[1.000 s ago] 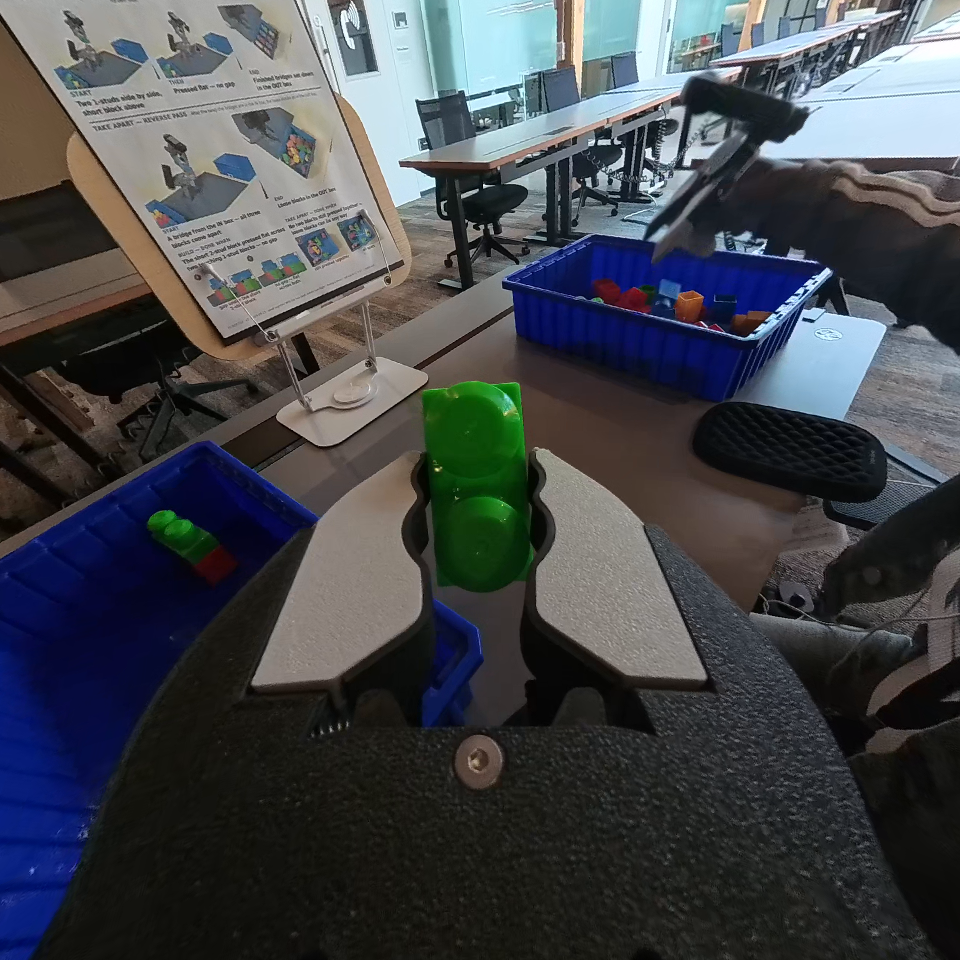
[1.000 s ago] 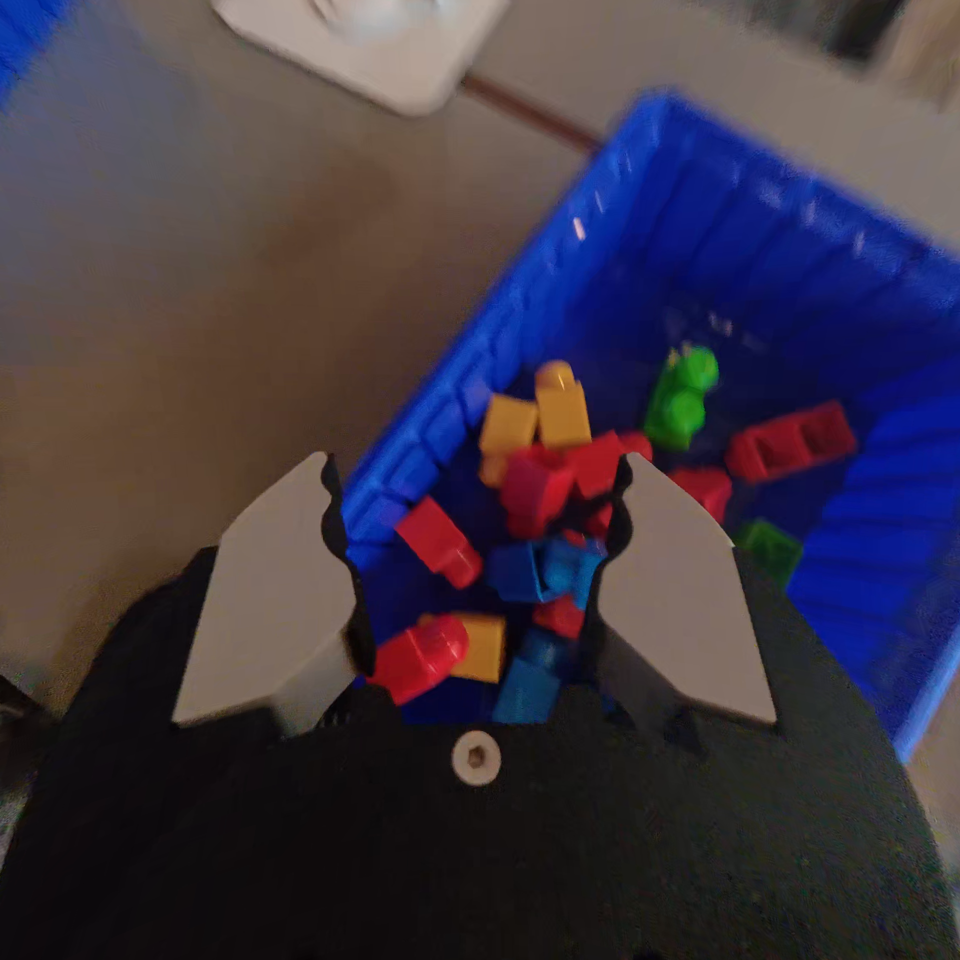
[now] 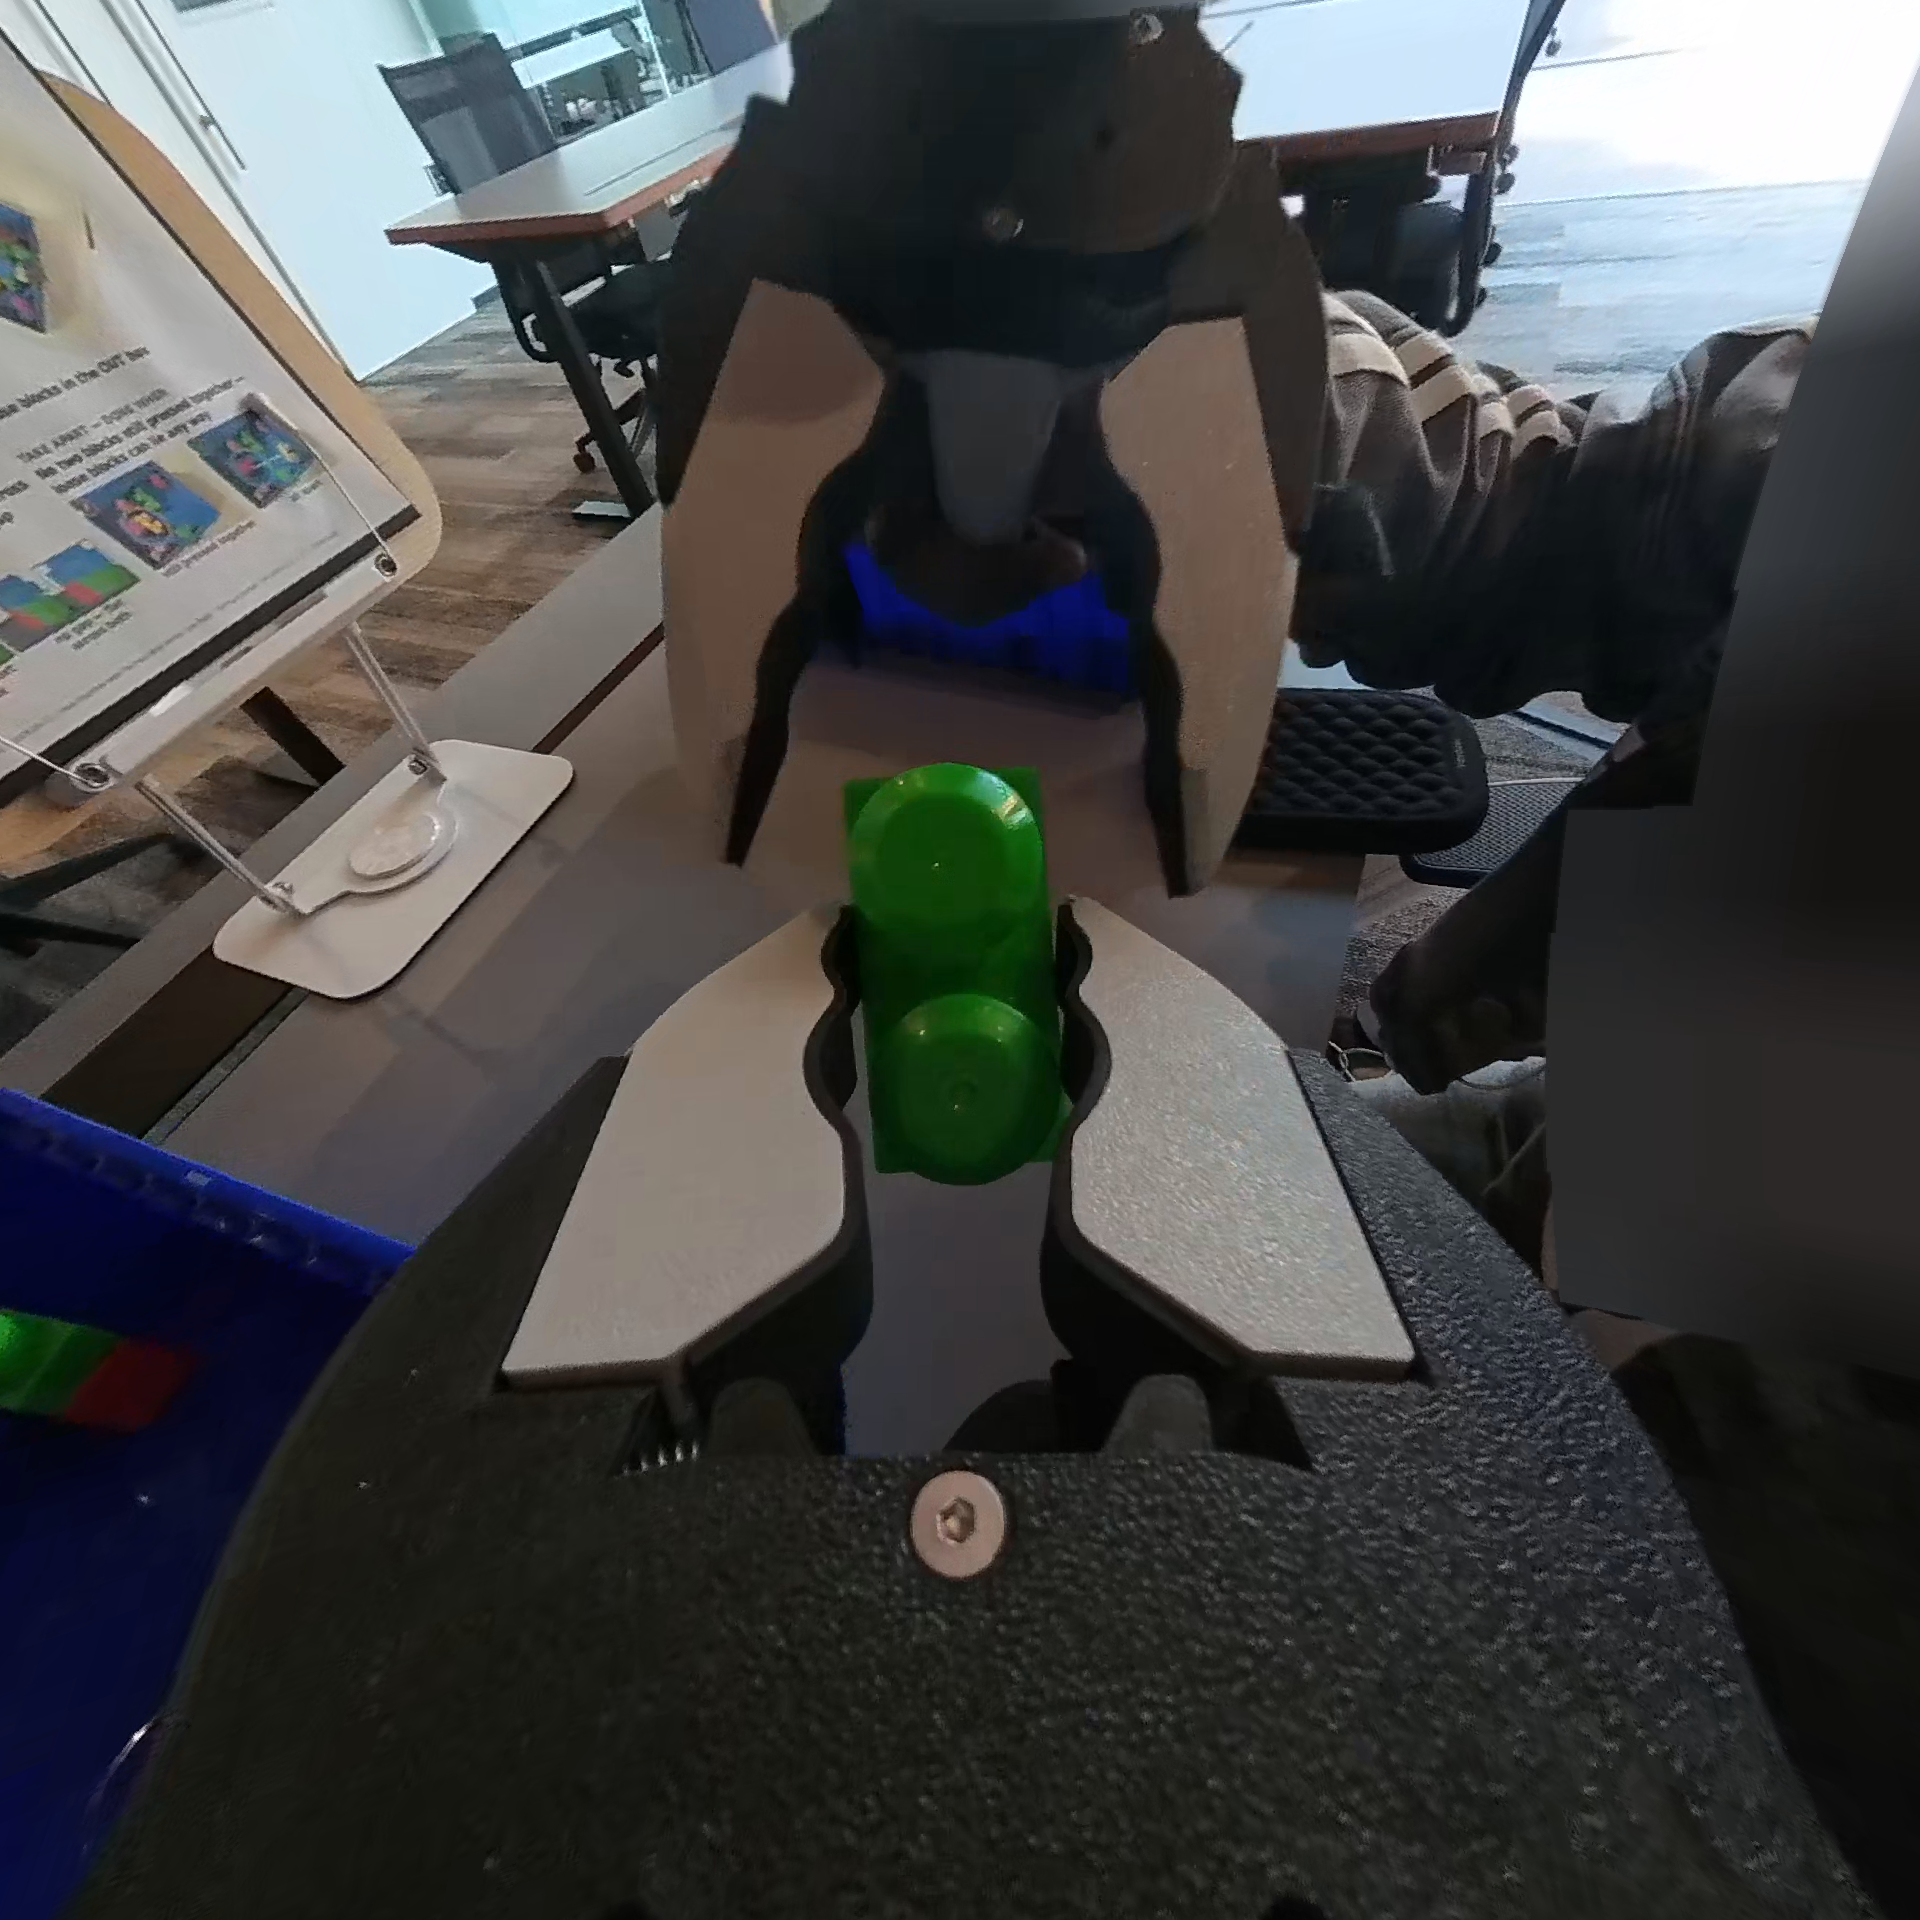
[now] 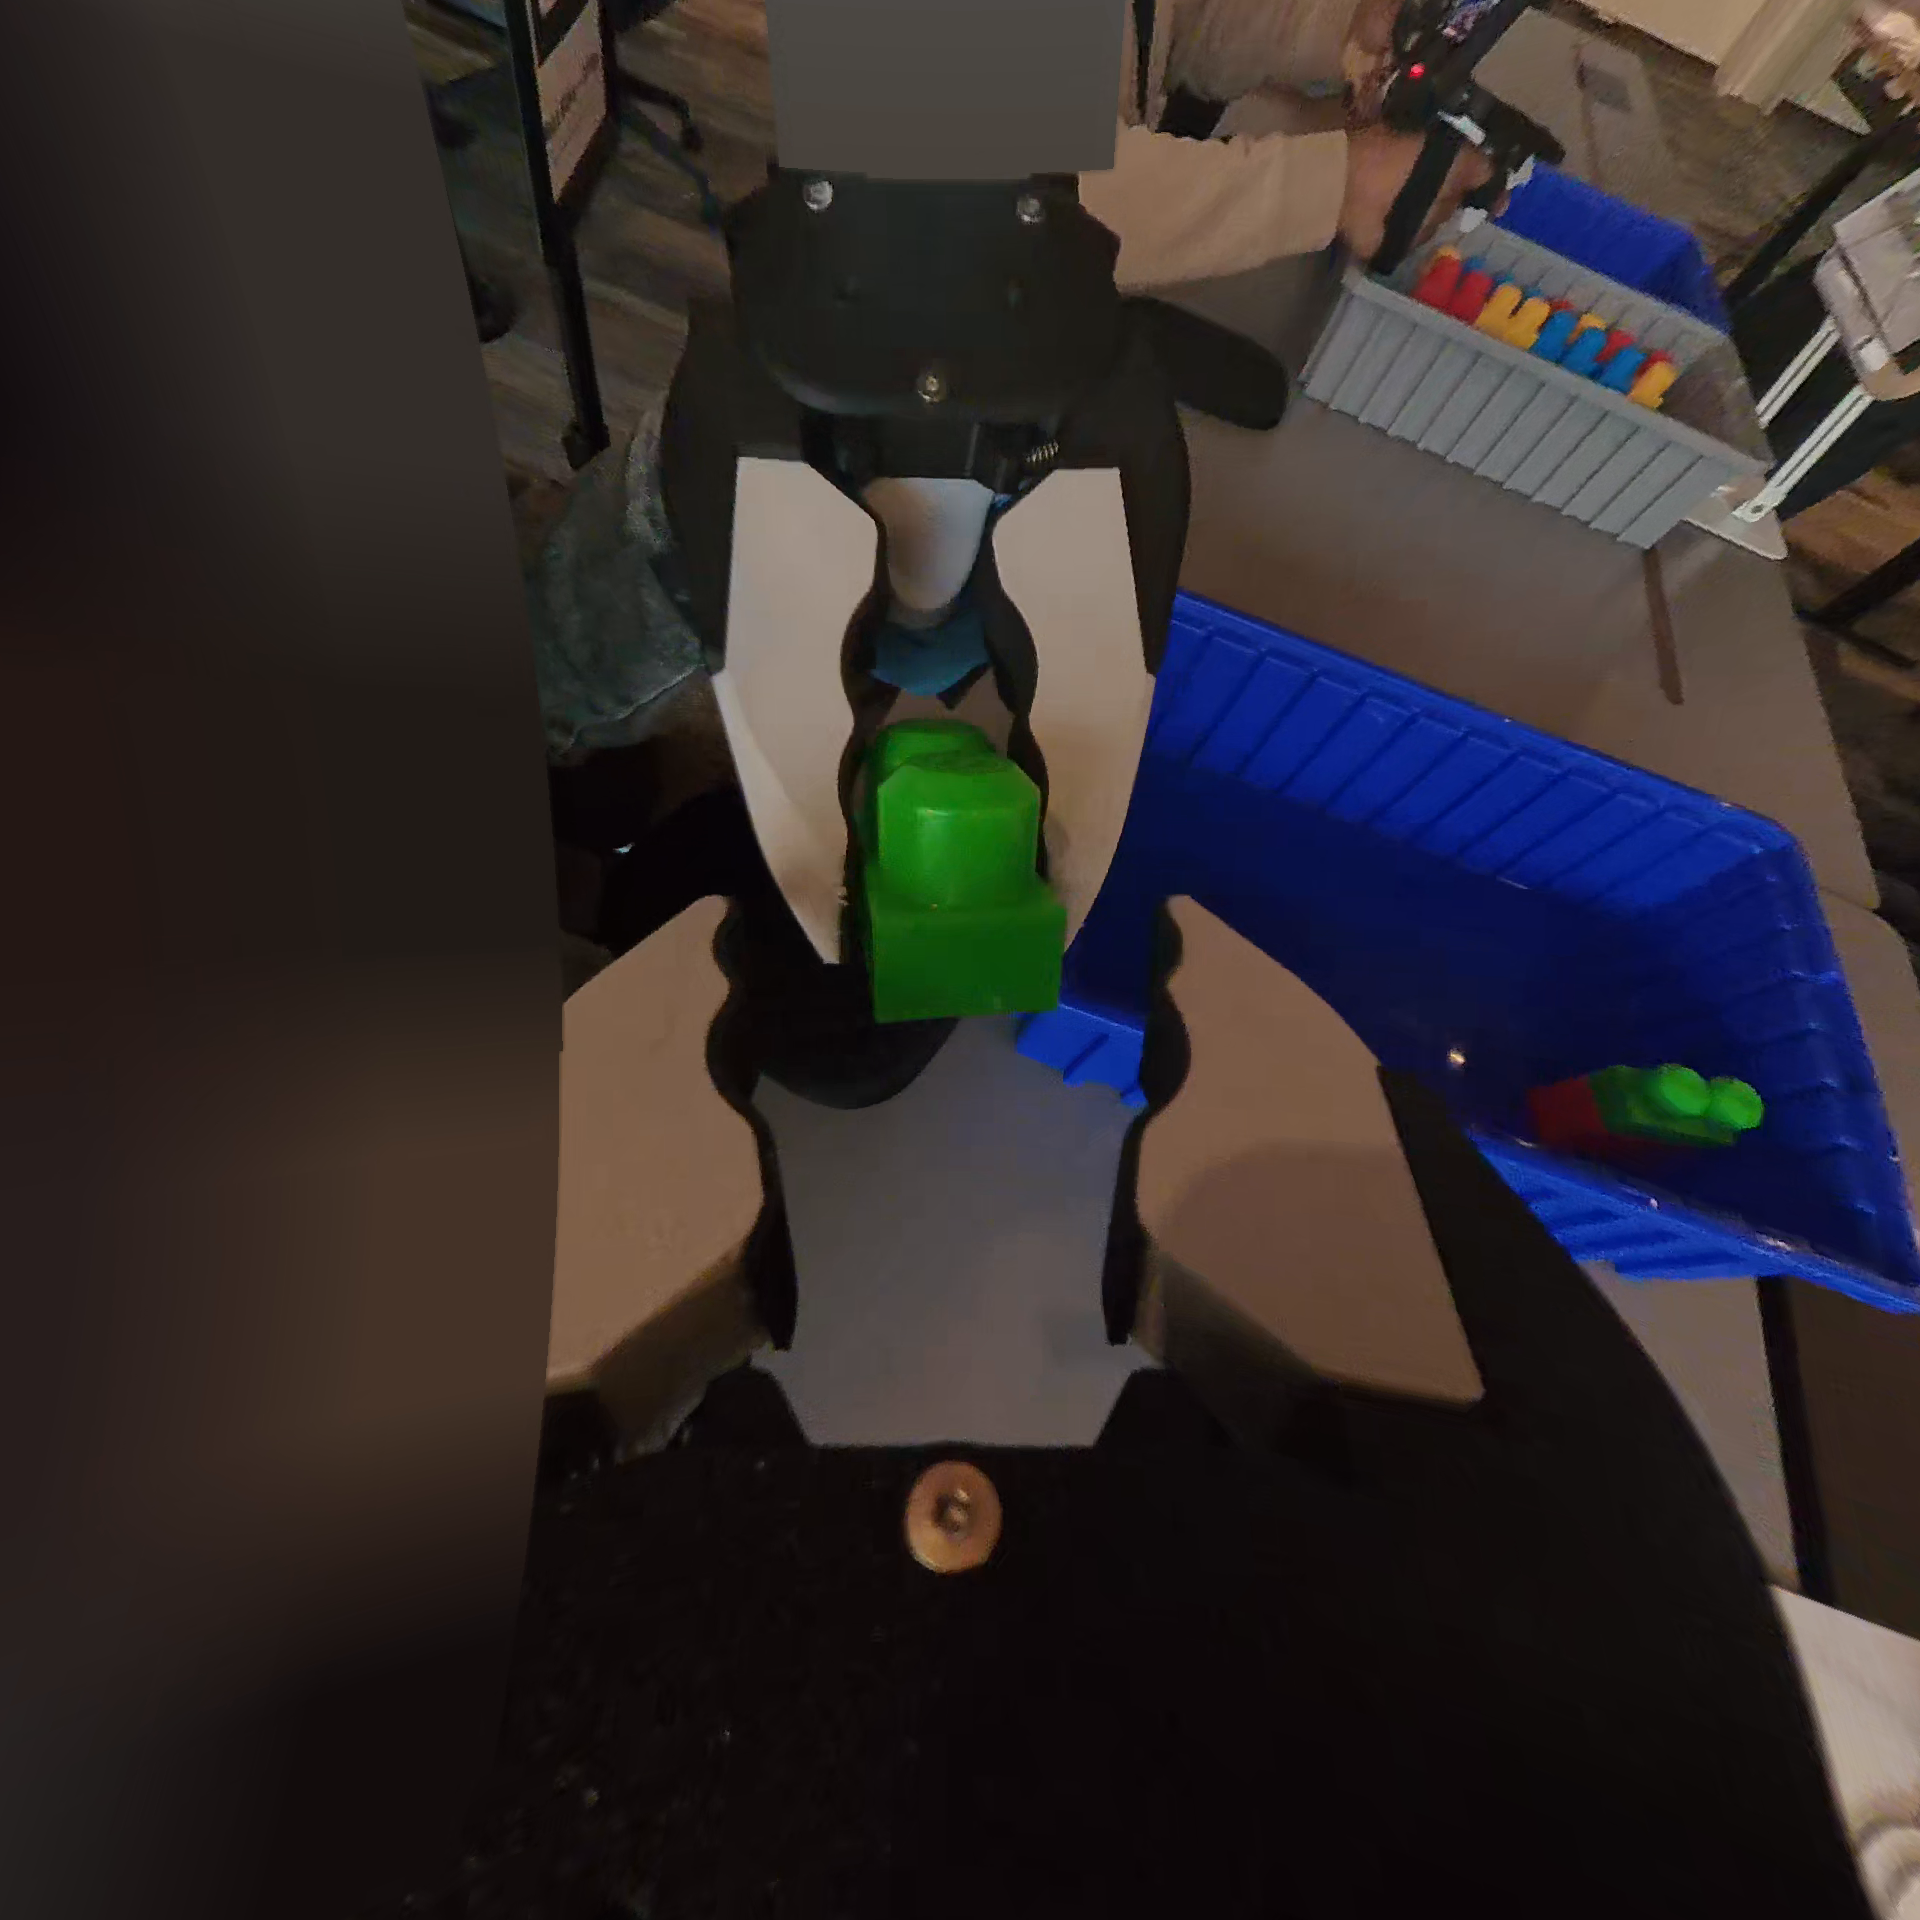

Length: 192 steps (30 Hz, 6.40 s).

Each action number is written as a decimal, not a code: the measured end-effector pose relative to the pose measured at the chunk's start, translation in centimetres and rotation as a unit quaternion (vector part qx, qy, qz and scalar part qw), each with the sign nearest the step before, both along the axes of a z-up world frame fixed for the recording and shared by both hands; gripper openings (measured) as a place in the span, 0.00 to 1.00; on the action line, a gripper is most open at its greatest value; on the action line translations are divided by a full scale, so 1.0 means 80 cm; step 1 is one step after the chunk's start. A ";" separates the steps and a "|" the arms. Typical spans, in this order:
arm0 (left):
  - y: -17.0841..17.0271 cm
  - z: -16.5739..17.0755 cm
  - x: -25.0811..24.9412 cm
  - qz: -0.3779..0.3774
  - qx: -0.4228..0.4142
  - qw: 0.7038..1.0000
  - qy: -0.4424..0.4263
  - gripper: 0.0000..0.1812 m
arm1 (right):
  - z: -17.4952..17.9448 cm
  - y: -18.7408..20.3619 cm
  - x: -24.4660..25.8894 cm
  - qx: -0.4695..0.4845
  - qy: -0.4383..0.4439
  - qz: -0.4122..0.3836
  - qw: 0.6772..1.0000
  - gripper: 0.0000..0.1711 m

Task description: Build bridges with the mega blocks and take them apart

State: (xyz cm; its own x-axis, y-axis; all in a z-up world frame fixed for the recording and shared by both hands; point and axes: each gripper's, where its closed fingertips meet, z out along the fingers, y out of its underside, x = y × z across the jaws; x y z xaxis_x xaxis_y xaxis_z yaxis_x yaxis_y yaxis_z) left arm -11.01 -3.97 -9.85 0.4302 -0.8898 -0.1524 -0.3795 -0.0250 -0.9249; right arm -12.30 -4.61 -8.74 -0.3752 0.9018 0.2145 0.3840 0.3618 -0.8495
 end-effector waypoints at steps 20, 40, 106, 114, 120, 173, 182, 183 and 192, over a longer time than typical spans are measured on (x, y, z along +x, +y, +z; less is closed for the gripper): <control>-0.007 0.066 -0.015 -0.002 0.085 0.975 -0.207 0.59 | 0.025 0.015 0.037 0.037 0.053 -0.034 0.997 0.20; -0.017 0.096 -0.112 0.111 0.233 0.933 -0.250 0.45 | 0.023 0.188 0.336 0.065 0.051 -0.429 0.899 0.20; 0.457 -0.222 -0.280 0.479 -0.229 0.843 0.082 0.48 | -0.047 0.148 0.441 0.076 0.043 -0.537 0.839 0.34; 0.472 -0.258 -0.274 0.477 -0.255 0.831 0.129 0.35 | -0.049 0.145 0.453 0.079 0.050 -0.542 0.835 0.34; 0.470 -0.236 -0.268 0.450 -0.226 0.859 0.095 0.21 | -0.059 0.146 0.456 0.075 0.039 -0.544 0.835 0.34; -0.016 0.092 -0.032 -0.092 0.046 0.898 -0.428 0.20 | 0.063 -0.012 -0.022 -0.248 0.316 -0.005 0.916 0.21; -0.044 0.128 -0.132 -0.024 0.098 0.846 -0.523 0.19 | 0.056 0.023 0.021 -0.276 0.367 -0.061 0.886 0.21; -0.037 0.120 -0.141 0.021 0.109 0.868 -0.484 0.20 | 0.055 0.035 0.036 -0.287 0.382 -0.075 0.876 0.21; -0.028 0.101 -0.129 0.019 0.082 0.884 -0.460 0.20 | 0.033 0.028 0.047 -0.261 0.338 -0.099 0.899 0.21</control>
State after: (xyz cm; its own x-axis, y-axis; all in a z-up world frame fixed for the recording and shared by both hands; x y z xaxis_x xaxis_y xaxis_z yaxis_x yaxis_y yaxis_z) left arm -21.31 -6.19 -1.78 0.4683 -0.8702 0.1529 0.5342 0.1410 -0.8335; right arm -8.53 -2.35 -6.12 -0.1387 0.9806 -0.1386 -0.2712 -0.1723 -0.9470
